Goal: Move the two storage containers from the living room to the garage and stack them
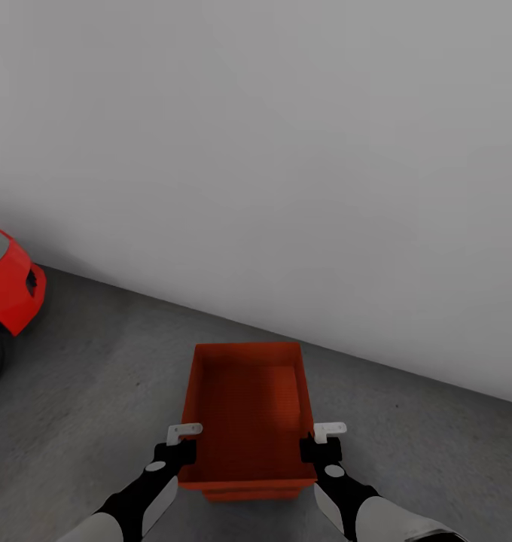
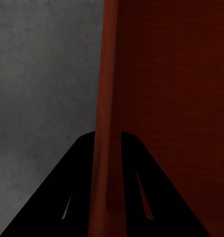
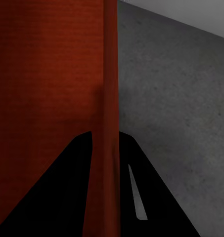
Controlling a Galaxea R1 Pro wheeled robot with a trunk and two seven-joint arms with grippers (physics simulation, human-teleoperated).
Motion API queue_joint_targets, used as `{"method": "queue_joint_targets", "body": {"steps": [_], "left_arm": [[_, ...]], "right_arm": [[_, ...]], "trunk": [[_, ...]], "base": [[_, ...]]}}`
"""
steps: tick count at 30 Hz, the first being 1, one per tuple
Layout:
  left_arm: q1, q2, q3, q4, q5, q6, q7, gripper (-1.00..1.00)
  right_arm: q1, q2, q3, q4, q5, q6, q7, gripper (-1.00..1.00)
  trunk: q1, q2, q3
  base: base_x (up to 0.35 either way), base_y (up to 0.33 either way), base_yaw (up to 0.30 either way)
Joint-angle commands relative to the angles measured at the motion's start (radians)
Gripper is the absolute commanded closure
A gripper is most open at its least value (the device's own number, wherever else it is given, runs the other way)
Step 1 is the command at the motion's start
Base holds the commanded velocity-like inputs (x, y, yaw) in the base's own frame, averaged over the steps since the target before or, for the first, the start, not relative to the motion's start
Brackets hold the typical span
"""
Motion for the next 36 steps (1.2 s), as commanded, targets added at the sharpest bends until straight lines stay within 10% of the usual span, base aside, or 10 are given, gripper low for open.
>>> {"method": "queue_joint_targets", "body": {"steps": [1,36], "left_arm": [[-0.001,-0.005,0.009,-0.005,-0.011,-0.01,0.037,1.0],[-0.001,-0.006,0.016,-0.003,-0.003,-0.011,0.038,1.0]], "right_arm": [[0.0,0.0,-0.032,0.004,-0.023,-0.006,-0.041,1.0],[0.0,0.0,-0.032,0.004,-0.023,-0.006,-0.041,1.0]], "trunk": [[0.0,-0.001,-0.001],[0.023,-0.043,-0.02]], "base": [[0.084,0.0,0.0],[0.006,0.0,0.0]]}}
